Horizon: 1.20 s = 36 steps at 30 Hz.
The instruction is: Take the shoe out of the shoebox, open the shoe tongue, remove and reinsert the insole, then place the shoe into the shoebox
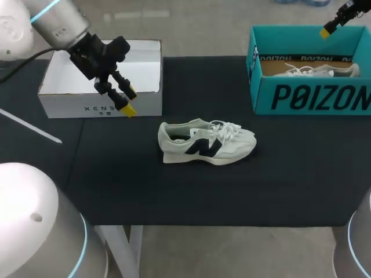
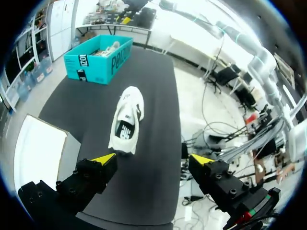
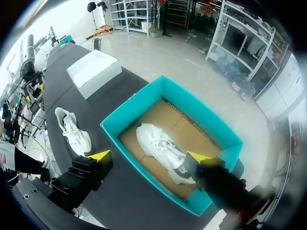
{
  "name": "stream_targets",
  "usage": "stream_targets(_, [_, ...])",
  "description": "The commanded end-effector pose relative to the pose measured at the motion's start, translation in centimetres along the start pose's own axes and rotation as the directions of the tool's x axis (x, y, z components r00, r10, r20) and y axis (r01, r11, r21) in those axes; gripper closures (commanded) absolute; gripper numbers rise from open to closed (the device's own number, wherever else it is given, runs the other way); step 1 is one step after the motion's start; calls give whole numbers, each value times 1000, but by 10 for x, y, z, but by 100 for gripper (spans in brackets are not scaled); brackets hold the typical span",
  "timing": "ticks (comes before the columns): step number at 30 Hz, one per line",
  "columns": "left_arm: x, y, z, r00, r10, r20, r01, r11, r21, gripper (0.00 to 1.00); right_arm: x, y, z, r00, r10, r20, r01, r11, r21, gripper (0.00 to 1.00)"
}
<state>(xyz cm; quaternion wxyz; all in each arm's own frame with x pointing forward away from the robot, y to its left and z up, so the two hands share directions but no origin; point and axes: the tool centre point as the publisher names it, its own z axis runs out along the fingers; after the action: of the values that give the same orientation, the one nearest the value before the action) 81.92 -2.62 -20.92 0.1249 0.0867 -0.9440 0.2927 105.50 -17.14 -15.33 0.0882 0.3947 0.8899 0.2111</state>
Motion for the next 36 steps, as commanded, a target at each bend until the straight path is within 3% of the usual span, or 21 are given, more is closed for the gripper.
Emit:
stream_targets(1, [9,1,11,999,16,51,-20,997,78,0,0,0,0,1000,0,0,0,1000,1,0])
stream_targets(17, [9,1,11,999,16,51,-20,997,78,0,0,0,0,1000,0,0,0,1000,1,0])
stream_targets(20, [11,9,15,957,135,256,-158,985,70,0,0,0,0,1000,0,0,0,1000,1,0])
stream_targets(26, [5,20,28,927,210,311,-261,956,133,0,0,0,0,1000,0,0,0,1000,1,0])
stream_targets(29, [-2,21,31,951,207,229,-242,960,140,0,0,0,0,1000,0,0,0,1000,1,0])
stream_targets(32, [-11,22,38,963,181,197,-199,977,78,0,0,0,0,1000,0,0,0,1000,1,0])
stream_targets(36, [-11,22,38,963,181,197,-199,977,78,0,0,0,0,1000,0,0,0,1000,1,0])
